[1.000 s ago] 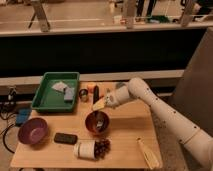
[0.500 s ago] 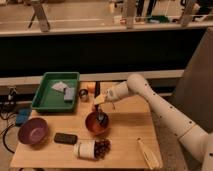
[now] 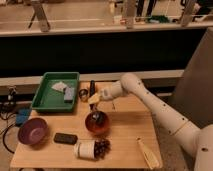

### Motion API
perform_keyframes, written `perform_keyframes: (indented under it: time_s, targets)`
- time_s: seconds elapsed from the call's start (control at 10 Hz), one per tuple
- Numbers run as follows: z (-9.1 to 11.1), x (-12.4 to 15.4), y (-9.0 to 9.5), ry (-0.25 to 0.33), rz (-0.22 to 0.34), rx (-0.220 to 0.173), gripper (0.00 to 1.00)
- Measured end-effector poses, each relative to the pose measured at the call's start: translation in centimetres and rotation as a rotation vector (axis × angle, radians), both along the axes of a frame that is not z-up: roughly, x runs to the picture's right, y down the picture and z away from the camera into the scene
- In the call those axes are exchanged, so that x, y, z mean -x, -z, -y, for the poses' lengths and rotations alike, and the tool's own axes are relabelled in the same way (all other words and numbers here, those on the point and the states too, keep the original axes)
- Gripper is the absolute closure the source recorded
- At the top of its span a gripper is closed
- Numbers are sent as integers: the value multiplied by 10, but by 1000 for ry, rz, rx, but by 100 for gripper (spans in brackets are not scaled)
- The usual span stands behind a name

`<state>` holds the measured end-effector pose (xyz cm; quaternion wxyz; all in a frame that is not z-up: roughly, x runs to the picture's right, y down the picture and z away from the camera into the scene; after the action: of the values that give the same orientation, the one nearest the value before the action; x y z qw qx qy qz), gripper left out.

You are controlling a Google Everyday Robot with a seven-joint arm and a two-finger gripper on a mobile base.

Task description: Wipe red bowl with brush

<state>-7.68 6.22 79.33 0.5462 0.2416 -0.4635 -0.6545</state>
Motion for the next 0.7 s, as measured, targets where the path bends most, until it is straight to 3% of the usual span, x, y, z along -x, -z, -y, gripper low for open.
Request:
perform_keyframes:
  time_s: [0.7]
  targets:
    - [-27, 17, 31, 27, 121, 39, 92]
